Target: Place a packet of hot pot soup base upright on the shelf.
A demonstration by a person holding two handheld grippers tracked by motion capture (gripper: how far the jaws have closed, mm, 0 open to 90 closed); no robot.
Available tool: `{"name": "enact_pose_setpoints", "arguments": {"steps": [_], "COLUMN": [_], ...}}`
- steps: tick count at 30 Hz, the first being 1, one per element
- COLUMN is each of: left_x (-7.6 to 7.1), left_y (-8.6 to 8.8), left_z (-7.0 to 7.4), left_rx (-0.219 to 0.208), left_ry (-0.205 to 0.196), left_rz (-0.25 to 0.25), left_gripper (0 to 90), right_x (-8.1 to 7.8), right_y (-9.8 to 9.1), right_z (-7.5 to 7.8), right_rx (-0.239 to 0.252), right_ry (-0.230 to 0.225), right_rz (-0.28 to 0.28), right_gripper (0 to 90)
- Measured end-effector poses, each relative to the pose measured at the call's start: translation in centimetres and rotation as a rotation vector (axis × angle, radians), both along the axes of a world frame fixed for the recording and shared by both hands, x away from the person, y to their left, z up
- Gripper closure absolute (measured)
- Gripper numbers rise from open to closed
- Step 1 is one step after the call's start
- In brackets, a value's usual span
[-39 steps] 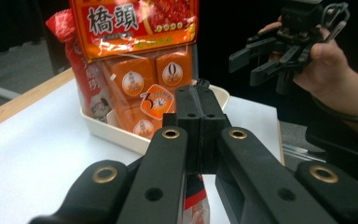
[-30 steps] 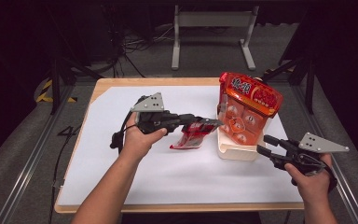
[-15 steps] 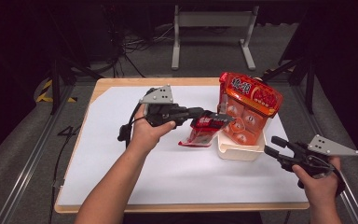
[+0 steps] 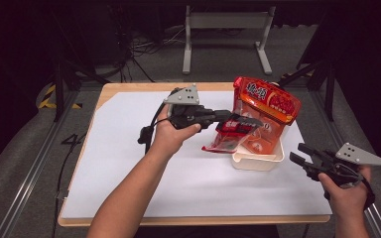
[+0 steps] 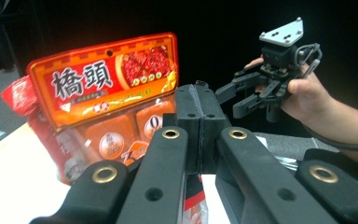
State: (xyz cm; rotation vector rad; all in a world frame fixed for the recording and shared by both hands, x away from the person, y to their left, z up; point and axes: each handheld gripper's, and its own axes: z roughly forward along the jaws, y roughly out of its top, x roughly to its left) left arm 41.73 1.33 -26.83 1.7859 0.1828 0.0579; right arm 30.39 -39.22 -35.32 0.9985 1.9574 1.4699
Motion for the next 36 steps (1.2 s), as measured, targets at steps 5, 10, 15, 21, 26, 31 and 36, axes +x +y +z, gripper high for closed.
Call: {"name": "enact_pose_setpoints", "arguments": {"steps": [5, 10, 15, 21, 26, 31, 36], "left_x": [0.1, 0.3, 0.5, 0.7, 0.9, 1.0, 1.1], "left_y": [-1.1, -2.1, -3.0, -4.0, -4.8, -5.6, -6.3], "left_z": [0.2, 0.1, -0.3, -0.8, -1.3, -1.8, -2.3], "left_rx": [0.007, 0.003, 0.006, 0.002, 0.001, 0.007, 0.002], "left_ry": [-0.004, -0.006, 0.0, 0.004, 0.012, 0.019, 0.026], "left_rz": [-0.015, -0.029, -0.039, -0.052, -0.058, -0.067, -0.075], "left_gripper": [90.0, 90.0, 90.0, 90.0, 90.0, 90.0, 90.0], "right_x": [0.0, -0.1, -0.2, -0.2, -0.2, -0.2, -0.3], "right_y": [-0.2, -0.5, -0.6, -0.7, -0.6, -0.6, -0.6], "right_z": [0.0, 0.0, 0.1, 0.0, 0.0, 0.0, 0.0], "right_rx": [0.005, 0.008, 0.013, 0.016, 0.015, 0.015, 0.018], "right_ry": [0.002, -0.002, -0.005, -0.005, -0.008, -0.008, -0.007], "right_rz": [-0.006, -0.006, -0.01, -0.009, -0.006, -0.005, -0.009], "right_gripper": [50.2, 50.1, 50.1, 50.1, 50.0, 49.9, 49.8]}}
